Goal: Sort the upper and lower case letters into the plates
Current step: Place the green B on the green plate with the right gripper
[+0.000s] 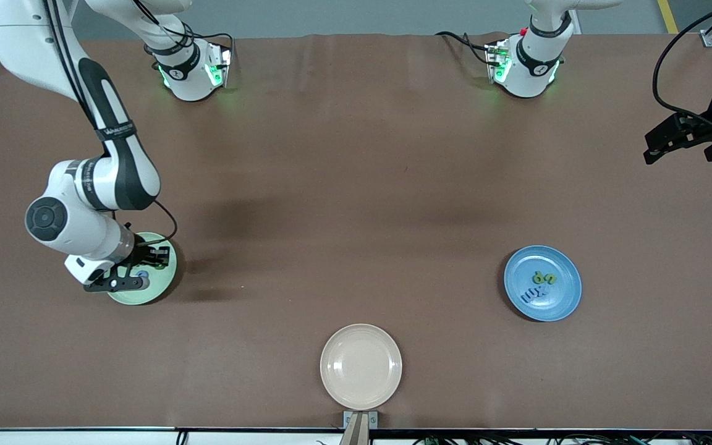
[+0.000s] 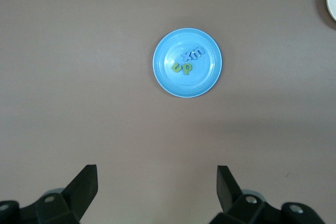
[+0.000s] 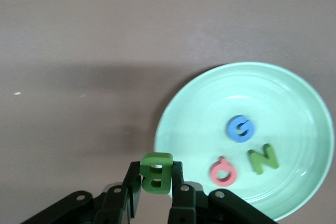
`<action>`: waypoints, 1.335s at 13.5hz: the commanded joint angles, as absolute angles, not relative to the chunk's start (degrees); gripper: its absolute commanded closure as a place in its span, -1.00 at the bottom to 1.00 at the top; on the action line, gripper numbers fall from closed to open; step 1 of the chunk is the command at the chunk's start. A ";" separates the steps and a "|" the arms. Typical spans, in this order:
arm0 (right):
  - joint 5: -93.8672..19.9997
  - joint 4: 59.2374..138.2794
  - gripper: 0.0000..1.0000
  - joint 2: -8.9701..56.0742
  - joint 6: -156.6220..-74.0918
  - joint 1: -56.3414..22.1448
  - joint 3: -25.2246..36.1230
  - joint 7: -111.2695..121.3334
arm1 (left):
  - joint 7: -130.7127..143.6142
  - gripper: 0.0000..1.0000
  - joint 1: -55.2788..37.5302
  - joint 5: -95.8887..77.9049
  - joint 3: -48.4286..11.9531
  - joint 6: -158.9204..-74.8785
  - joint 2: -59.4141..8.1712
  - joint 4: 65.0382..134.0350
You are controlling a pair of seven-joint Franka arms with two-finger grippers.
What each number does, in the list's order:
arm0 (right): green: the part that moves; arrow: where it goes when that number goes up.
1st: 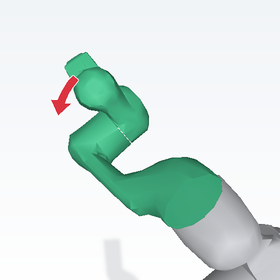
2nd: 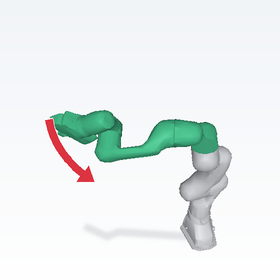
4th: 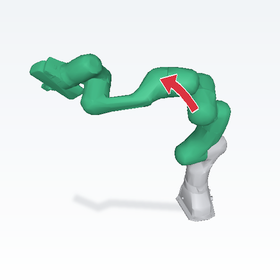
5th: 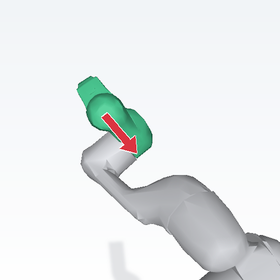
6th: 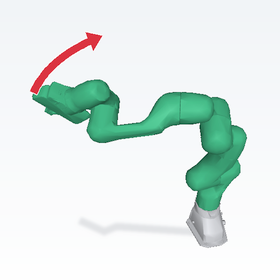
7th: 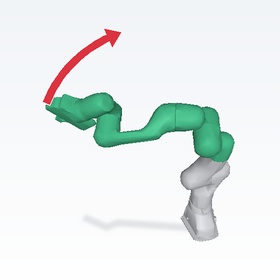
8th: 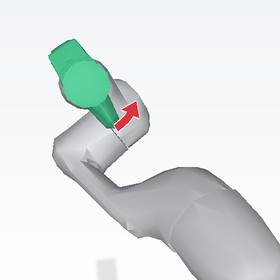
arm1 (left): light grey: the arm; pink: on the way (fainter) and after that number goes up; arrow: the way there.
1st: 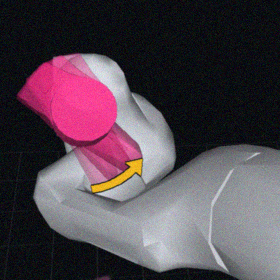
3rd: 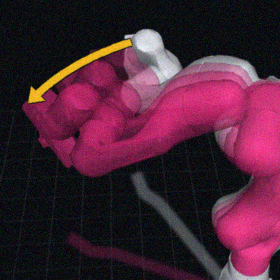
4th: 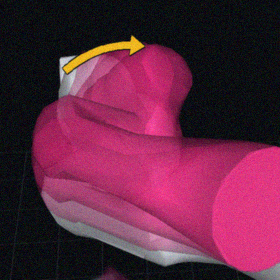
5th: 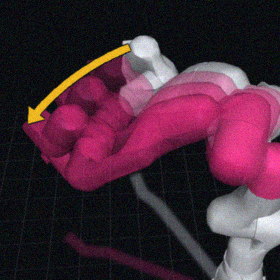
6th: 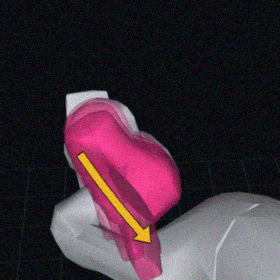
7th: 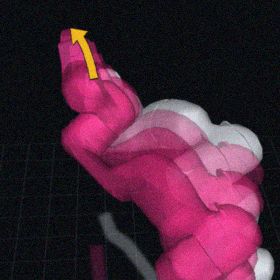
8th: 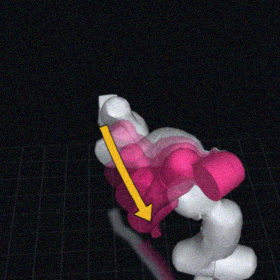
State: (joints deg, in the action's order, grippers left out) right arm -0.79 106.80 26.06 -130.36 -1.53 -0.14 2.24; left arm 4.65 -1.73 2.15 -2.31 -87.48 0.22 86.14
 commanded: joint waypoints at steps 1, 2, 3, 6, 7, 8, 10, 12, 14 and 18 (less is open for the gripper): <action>0.35 103.54 0.67 30.31 -130.51 0.35 -0.97 2.90 | 4.22 -1.00 -1.85 2.11 -2.28 -86.66 0.44 85.87; 0.35 102.75 0.67 31.63 -130.78 0.79 -0.97 2.81 | 4.04 -1.00 -1.85 2.20 -2.29 -86.66 0.35 85.96; 0.26 102.05 0.67 32.68 -130.78 1.23 -0.97 2.73 | 3.96 -1.00 -1.85 2.20 -2.29 -86.66 0.00 85.96; 0.18 102.13 0.61 34.10 -130.52 2.11 -0.97 2.90 | 4.04 -1.00 -1.67 2.11 -2.20 -86.49 0.00 85.78; 0.26 102.13 0.58 34.36 -130.43 2.72 -0.97 2.90 | 4.48 -1.00 -1.67 2.11 -2.20 -86.57 0.00 85.78; 0.26 102.22 0.54 34.54 -130.43 2.90 -0.97 2.90 | 4.74 -1.00 -1.67 2.11 -2.20 -86.57 -0.09 85.78; 0.26 102.22 0.41 35.59 -130.78 3.16 -0.97 2.29 | 4.66 -1.00 -1.58 2.11 -2.20 -86.57 -0.09 85.87; 0.26 102.13 -0.91 35.77 -130.17 3.25 -0.97 2.20 | 3.78 -1.00 -1.50 2.02 -1.76 -86.57 0.09 85.78; 0.18 102.30 -1.00 32.54 -126.33 2.90 -1.05 1.67 | 4.04 -1.00 -1.49 2.11 -1.76 -86.57 0.00 85.78; 0.09 102.48 -1.00 19.81 -111.49 2.37 -1.23 1.67 | 4.74 -1.00 -1.67 2.11 -2.02 -86.57 -0.18 85.96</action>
